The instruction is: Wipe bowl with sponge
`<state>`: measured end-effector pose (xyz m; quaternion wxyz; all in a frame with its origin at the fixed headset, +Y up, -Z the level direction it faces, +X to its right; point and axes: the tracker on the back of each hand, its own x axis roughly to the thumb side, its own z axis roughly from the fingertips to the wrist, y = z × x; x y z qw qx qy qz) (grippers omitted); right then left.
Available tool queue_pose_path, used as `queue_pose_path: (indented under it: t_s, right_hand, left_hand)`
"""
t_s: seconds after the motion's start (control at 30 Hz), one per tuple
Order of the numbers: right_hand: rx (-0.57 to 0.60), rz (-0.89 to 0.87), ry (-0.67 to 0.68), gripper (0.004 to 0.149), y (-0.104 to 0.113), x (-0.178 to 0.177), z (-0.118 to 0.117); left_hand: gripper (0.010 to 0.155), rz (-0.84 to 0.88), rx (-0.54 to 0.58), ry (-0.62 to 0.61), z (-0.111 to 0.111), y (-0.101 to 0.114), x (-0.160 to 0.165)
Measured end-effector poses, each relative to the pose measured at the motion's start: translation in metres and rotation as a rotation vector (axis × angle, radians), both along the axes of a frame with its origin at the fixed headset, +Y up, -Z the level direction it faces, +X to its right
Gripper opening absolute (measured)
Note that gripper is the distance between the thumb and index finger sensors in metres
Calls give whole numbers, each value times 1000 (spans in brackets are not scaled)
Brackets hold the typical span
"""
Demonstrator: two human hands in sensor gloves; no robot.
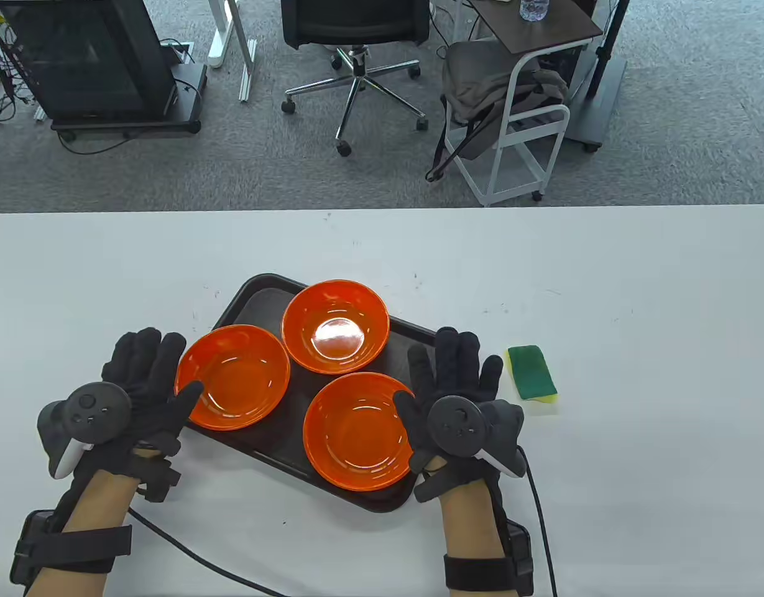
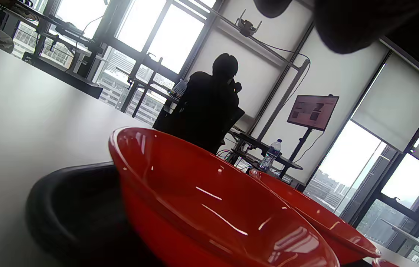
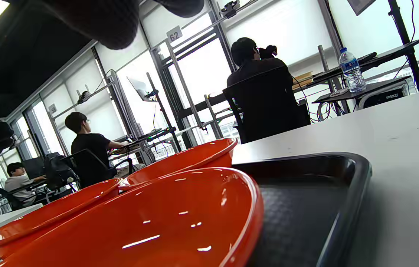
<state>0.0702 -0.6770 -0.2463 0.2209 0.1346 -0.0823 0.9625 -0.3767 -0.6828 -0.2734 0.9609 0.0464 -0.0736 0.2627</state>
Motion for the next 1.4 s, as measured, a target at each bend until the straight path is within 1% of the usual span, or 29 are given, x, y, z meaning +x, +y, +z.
queue_pose_path:
  t_s: [0.17,0.23,0.27,0.3,0.4,0.53,0.63,0.77,0.97,1.1,1.27,1.3,1.4]
  right_hand:
    - [-7,-13,4,65,0,1,0]
    - [0,-18,3,65,1,2,0]
    - [1,-20,3,65,1,2,0]
    - [3,-25,2,65,2,2,0]
    - [6,-30,0,65,2,3,0]
    - [9,-40,-1,65,2,4,0]
    - [18,-49,4,64,3,4,1]
    - [24,-52,4,64,4,5,1]
    - [22,-61,-2,64,4,7,2]
    - [25,-64,-6,64,4,8,2]
    - [26,-72,-7,64,4,9,1]
    - [26,-72,-7,64,5,9,1]
    - [21,-71,-4,65,4,9,2]
  left_hand:
    - [74,-16,-28,8,-1,-4,2]
    - [75,-29,-40,54,-2,-6,1]
    - [78,-35,-56,108,-1,-6,-1]
    - [84,-22,-98,158,-1,-9,-4]
    - [93,31,-175,225,-5,-19,-12]
    - [95,78,-265,292,-13,-38,-22]
    - [94,111,-336,340,-16,-48,-27]
    - [93,113,-376,359,-18,-55,-29]
    - [93,33,-353,361,-21,-57,-24]
    - [90,-3,-339,356,-23,-57,-20]
    - [84,43,-380,343,-25,-63,-18]
    - [83,71,-393,337,-25,-65,-19]
    - [83,234,-448,339,-24,-72,-20]
